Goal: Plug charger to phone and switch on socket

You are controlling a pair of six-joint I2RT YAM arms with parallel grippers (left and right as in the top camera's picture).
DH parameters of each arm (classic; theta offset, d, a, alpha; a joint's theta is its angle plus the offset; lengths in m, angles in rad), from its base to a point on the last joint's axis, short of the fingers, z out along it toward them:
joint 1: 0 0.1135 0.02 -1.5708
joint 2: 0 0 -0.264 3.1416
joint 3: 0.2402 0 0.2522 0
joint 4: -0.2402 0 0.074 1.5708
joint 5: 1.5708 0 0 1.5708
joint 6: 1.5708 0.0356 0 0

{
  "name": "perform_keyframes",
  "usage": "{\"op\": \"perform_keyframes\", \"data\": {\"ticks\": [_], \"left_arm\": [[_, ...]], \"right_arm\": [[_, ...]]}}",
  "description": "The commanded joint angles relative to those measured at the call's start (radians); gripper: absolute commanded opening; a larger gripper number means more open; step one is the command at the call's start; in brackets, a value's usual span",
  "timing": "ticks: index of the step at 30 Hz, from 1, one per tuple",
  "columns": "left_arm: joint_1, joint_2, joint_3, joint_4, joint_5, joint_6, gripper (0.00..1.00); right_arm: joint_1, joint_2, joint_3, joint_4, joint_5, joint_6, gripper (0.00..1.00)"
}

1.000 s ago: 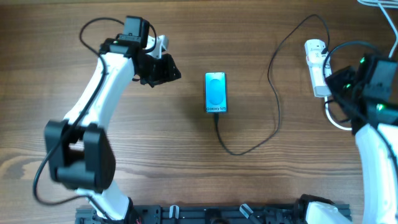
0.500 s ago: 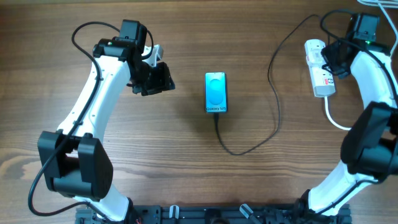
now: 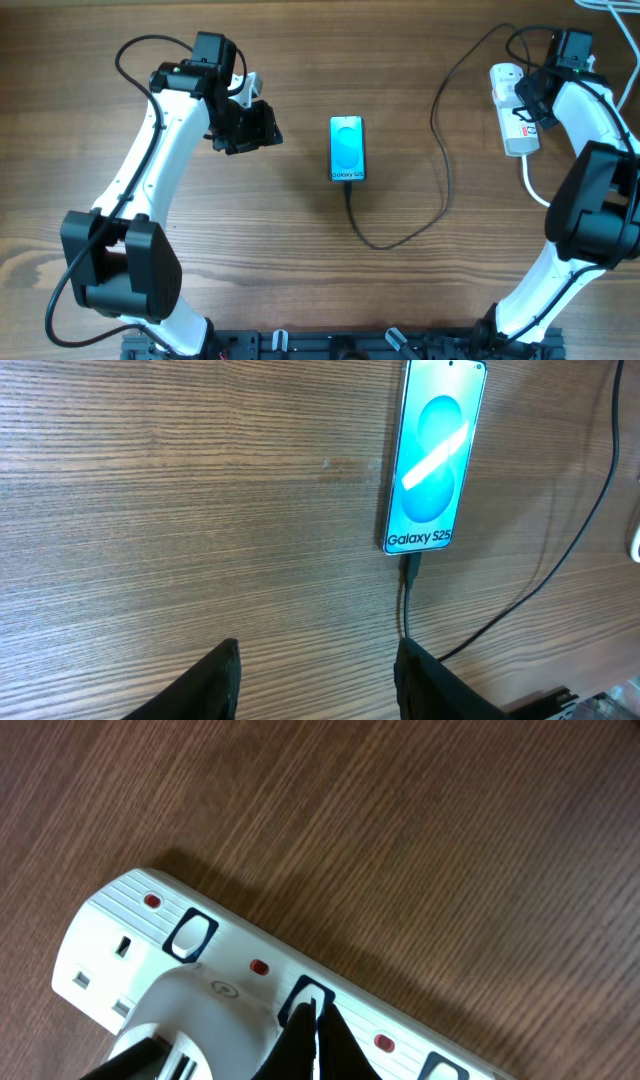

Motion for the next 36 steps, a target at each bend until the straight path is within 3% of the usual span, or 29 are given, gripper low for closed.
{"op": "perform_keyframes", "data": {"ticks": [1, 13, 20, 22, 23, 24, 29, 36], "left_arm": [[-0.003, -0.016, 0.000, 0.000, -0.006, 0.009, 0.49], [-0.003, -0.016, 0.000, -0.005, -0.006, 0.009, 0.50], [-0.003, -0.016, 0.000, -0.005, -0.006, 0.009, 0.51], [-0.003, -0.016, 0.000, -0.006, -0.006, 0.009, 0.50], [-0.003, -0.016, 0.000, -0.007, -0.006, 0.009, 0.34], [-0.003, -0.021, 0.000, -0.007, -0.007, 0.006, 0.26], [-0.005, -0.157, 0.000, 0.003, -0.164, -0.029, 0.28], [-0.065, -0.595, 0.000, -0.079, -0.366, -0.043, 0.25]], "right_arm": [[0.010, 0.015, 0.019, 0.026, 0.016, -0.017, 0.05], [0.079, 0.114, 0.015, 0.026, 0.025, -0.018, 0.05], [0.087, 0.060, 0.030, -0.031, 0.018, -0.072, 0.05], [0.087, -0.027, 0.030, -0.063, 0.018, -0.093, 0.05], [0.087, -0.069, 0.030, -0.069, 0.018, -0.123, 0.05], [0.087, -0.124, 0.030, -0.076, 0.018, -0.166, 0.05], [0.092, -0.438, 0.030, -0.189, 0.025, -0.220, 0.05], [0.095, -0.887, 0.030, -0.329, -0.030, -0.230, 0.05]]}}
